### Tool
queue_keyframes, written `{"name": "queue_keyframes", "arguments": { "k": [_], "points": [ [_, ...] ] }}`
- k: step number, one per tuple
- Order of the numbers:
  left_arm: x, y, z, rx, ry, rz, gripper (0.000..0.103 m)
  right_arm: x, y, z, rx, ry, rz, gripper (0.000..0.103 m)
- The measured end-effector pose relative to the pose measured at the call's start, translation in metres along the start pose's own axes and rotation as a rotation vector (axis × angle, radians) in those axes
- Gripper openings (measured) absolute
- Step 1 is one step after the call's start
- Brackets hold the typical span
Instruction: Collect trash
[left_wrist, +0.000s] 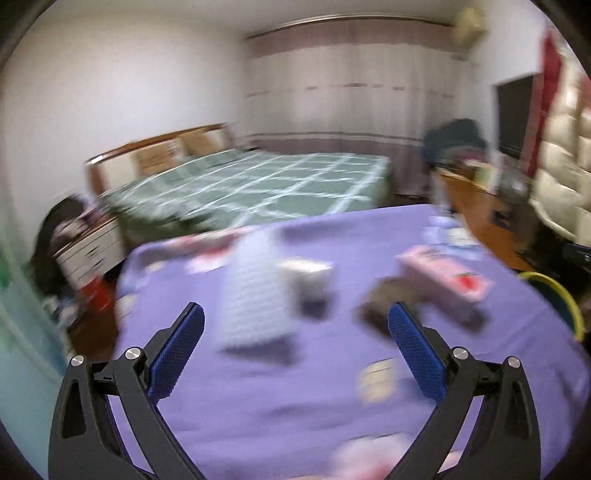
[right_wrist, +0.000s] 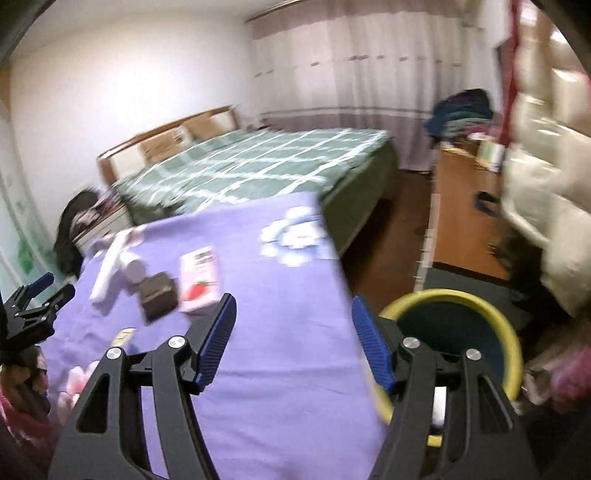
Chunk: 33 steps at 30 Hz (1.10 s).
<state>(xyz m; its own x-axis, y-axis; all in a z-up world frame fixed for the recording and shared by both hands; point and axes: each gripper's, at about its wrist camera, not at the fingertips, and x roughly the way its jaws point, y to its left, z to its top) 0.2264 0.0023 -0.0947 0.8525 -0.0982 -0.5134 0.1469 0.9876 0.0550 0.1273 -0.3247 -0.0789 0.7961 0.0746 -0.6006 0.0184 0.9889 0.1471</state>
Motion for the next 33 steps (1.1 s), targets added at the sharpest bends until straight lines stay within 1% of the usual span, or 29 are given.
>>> {"name": "queue_keyframes", "arguments": {
  "k": [2,3,4,7,10,12,16,21,24,25,27,29,33],
  "points": [
    [0.003,0.039,-0.009,-0.061,0.006,0.073,0.098,0.016,0.026,0.007,-0.029,0.021,0.049,0.062],
    [0.004,0.051,-0.012,-0.081,0.007,0.097,0.098,0.024,0.042,0.011,-0.045,0.030,0.080,0.062],
    [0.004,0.068,-0.016,-0.109,0.004,0.139,0.098,0.033,0.062,0.015,-0.064,0.041,0.112,0.062],
    [0.001,0.105,-0.024,-0.187,-0.004,0.204,0.098,0.060,0.119,0.028,-0.116,0.070,0.194,0.062],
    [-0.002,0.130,-0.033,-0.228,-0.006,0.257,0.098,0.090,0.171,0.036,-0.151,0.125,0.255,0.062],
    [-0.004,0.138,-0.036,-0.240,-0.008,0.287,0.098,0.111,0.199,0.037,-0.166,0.168,0.275,0.059],
    [-0.010,0.147,-0.040,-0.253,-0.021,0.333,0.098,0.148,0.236,0.036,-0.171,0.258,0.296,0.058],
    [-0.010,0.146,-0.040,-0.266,-0.019,0.318,0.098,0.186,0.267,0.030,-0.181,0.331,0.272,0.058],
    [-0.009,0.141,-0.039,-0.260,-0.018,0.308,0.098,0.202,0.275,0.025,-0.177,0.372,0.258,0.057],
    [-0.009,0.137,-0.037,-0.257,-0.018,0.307,0.098,0.209,0.277,0.023,-0.167,0.392,0.267,0.054],
    [-0.008,0.135,-0.038,-0.252,-0.018,0.307,0.098,0.216,0.278,0.021,-0.154,0.429,0.298,0.016],
    [-0.009,0.132,-0.037,-0.245,-0.019,0.305,0.098,0.213,0.275,0.021,-0.144,0.425,0.321,0.012],
    [-0.009,0.128,-0.038,-0.228,-0.020,0.302,0.098,0.186,0.271,0.026,-0.157,0.354,0.339,0.011]
  ]
}}
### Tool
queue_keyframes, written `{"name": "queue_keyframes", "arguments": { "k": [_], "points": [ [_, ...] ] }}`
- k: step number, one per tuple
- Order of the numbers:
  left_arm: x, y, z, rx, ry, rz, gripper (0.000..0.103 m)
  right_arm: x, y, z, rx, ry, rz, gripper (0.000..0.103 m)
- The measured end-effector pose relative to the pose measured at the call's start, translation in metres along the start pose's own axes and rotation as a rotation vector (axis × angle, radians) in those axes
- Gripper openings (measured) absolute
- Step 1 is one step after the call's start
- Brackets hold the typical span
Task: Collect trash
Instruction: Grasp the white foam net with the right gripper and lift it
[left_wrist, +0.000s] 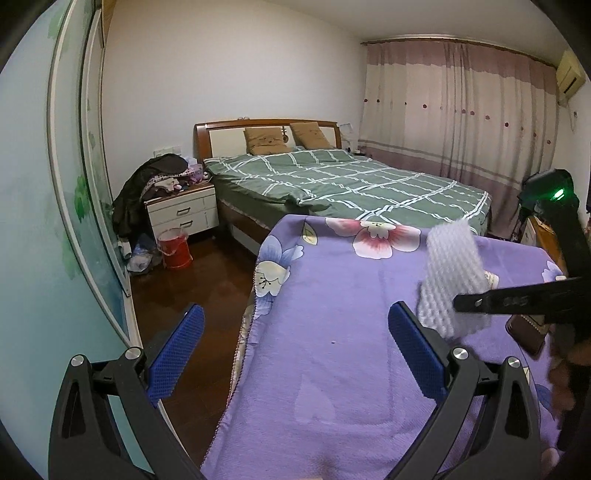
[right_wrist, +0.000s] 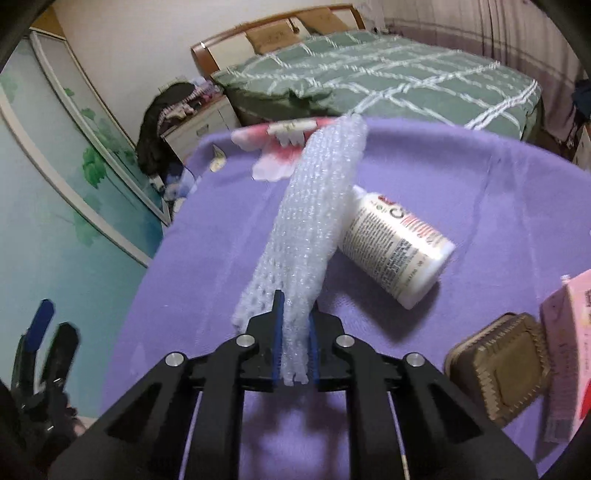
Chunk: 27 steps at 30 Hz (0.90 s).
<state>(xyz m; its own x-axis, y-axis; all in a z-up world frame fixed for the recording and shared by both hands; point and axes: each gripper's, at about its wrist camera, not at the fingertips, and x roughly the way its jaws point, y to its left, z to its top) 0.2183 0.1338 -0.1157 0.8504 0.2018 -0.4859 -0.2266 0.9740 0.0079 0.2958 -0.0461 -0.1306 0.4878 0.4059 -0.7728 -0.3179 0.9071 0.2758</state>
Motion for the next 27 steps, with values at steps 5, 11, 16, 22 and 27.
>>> {"name": "queue_keyframes", "arguments": {
  "k": [5,11,16,22,27],
  "points": [
    [-0.002,-0.008,-0.002,0.025,0.002,-0.014,0.098,-0.043,-0.002,-0.013,-0.035,-0.078,-0.017,0.011],
    [-0.004,-0.024,-0.004,0.082,0.004,-0.054,0.098,-0.087,-0.029,-0.033,-0.001,-0.150,-0.044,0.011],
    [-0.012,-0.051,-0.004,0.148,0.014,-0.107,0.098,-0.129,-0.074,-0.054,0.066,-0.216,-0.084,0.011],
    [-0.026,-0.100,-0.001,0.179,0.047,-0.258,0.098,-0.187,-0.146,-0.094,0.193,-0.323,-0.216,0.011],
    [-0.034,-0.152,0.002,0.246,0.050,-0.346,0.098,-0.231,-0.210,-0.134,0.309,-0.384,-0.371,0.011]
  ]
}}
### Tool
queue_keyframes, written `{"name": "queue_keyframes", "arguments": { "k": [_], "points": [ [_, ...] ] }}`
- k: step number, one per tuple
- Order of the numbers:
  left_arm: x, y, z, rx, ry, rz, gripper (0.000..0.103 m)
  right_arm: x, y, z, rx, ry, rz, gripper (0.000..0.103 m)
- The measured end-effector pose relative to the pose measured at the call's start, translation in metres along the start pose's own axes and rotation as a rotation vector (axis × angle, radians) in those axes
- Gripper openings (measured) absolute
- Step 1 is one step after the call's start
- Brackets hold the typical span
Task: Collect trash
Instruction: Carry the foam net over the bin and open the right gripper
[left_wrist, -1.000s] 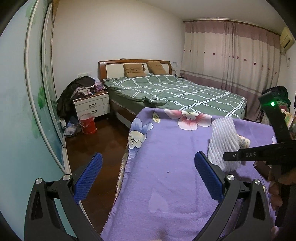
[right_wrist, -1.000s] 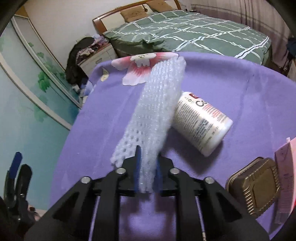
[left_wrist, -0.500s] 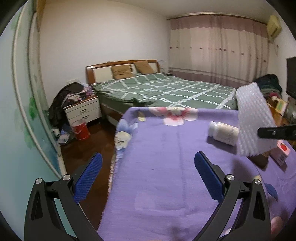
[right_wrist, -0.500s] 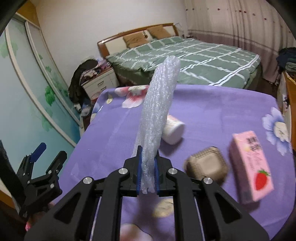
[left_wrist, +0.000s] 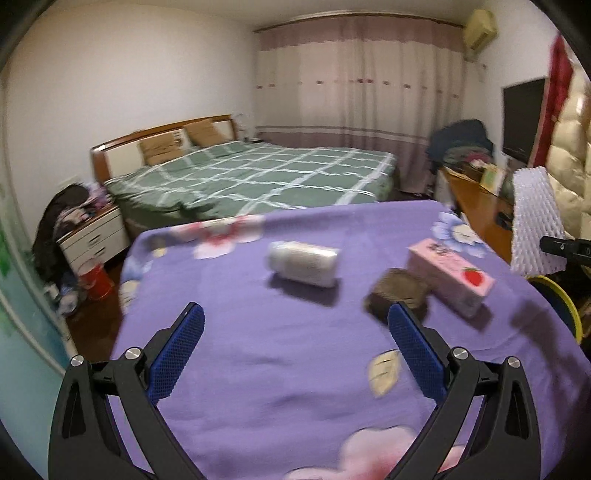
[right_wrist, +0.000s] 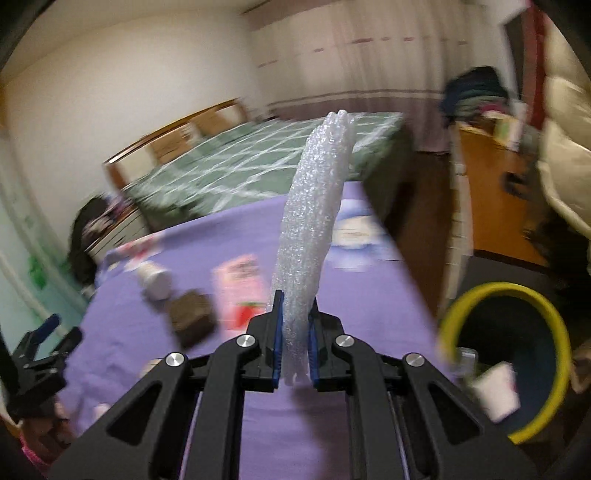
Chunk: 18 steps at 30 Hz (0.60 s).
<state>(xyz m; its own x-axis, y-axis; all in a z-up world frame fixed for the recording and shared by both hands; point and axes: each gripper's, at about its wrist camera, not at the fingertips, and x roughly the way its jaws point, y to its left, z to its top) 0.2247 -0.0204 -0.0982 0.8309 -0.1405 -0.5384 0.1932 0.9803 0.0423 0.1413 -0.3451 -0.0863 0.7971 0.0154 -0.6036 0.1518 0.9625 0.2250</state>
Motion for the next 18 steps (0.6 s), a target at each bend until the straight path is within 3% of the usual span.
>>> {"name": "queue_keyframes", "arguments": {
  "k": [8,14,18],
  "points": [
    [0.024,-0.060,0.012,0.092,0.053,-0.113,0.098,-0.010,-0.133,-0.023,0.170,0.023,-0.230,0.011],
    [0.038,-0.077,0.011,0.114,0.106,-0.151,0.098,0.002,-0.187,-0.036,0.246,0.078,-0.304,0.013],
    [0.043,-0.078,0.013,0.116,0.118,-0.154,0.098,-0.001,-0.195,-0.044,0.274,0.071,-0.316,0.031]
  ]
}}
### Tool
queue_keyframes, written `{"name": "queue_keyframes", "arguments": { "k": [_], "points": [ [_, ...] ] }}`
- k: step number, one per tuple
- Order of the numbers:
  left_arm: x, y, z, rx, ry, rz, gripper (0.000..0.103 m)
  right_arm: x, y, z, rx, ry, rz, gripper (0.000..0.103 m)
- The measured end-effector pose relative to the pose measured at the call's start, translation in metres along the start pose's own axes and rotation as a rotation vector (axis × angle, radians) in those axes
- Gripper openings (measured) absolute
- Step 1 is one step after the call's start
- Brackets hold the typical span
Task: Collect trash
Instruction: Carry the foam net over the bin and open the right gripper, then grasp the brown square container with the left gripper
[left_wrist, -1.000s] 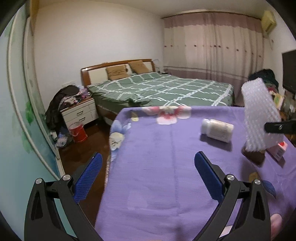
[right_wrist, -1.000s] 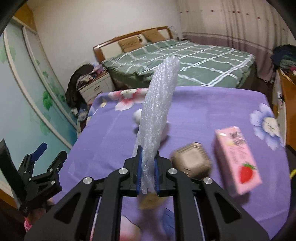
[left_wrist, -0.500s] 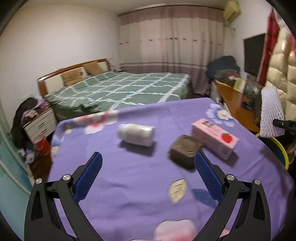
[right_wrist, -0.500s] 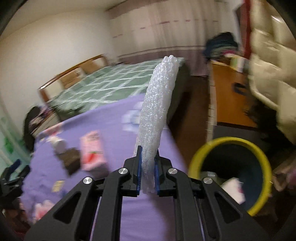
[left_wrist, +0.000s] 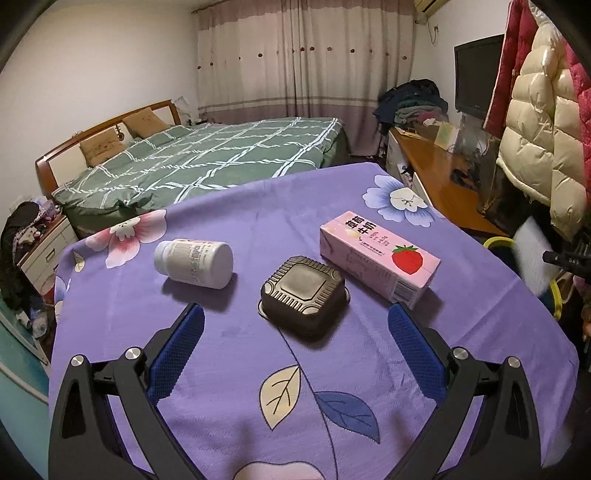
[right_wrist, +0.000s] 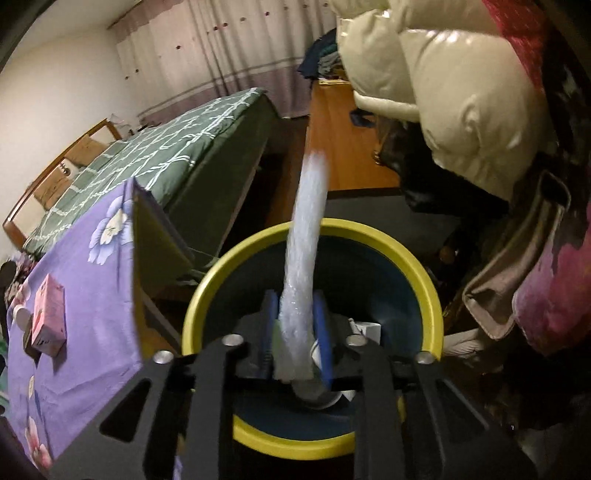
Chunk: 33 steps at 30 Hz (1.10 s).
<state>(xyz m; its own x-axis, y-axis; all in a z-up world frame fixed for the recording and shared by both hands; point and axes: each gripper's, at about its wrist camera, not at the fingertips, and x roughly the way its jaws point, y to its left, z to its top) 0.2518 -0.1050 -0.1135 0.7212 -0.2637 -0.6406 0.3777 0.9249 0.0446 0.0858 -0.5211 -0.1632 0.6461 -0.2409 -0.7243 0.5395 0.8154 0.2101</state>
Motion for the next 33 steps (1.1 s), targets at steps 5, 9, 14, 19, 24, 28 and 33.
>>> {"name": "queue_keyframes", "arguments": {
  "k": [5,9,14,19,24,28,33],
  "points": [
    [0.011,0.000,0.004,0.007,0.021,0.005,0.098,-0.003,0.004,-0.001,-0.009,-0.008,0.017,0.032],
    [0.026,-0.002,0.007,0.020,0.048,-0.005,0.098,-0.005,0.011,-0.001,-0.014,-0.012,0.026,0.035],
    [0.054,-0.002,0.014,0.034,0.104,-0.016,0.098,-0.004,0.014,-0.002,-0.014,-0.006,0.036,0.035],
    [0.080,-0.002,0.023,0.032,0.136,-0.014,0.098,0.000,0.016,-0.004,-0.016,0.001,0.046,0.035],
    [0.100,-0.001,0.026,0.021,0.162,-0.010,0.098,0.003,0.016,-0.006,-0.016,0.010,0.053,0.035],
    [0.108,0.000,0.024,0.016,0.187,-0.018,0.094,0.004,0.015,-0.006,-0.014,0.011,0.055,0.035],
    [0.112,0.002,0.022,-0.002,0.202,-0.039,0.073,0.005,0.015,-0.006,-0.019,0.013,0.059,0.035]
  ]
}}
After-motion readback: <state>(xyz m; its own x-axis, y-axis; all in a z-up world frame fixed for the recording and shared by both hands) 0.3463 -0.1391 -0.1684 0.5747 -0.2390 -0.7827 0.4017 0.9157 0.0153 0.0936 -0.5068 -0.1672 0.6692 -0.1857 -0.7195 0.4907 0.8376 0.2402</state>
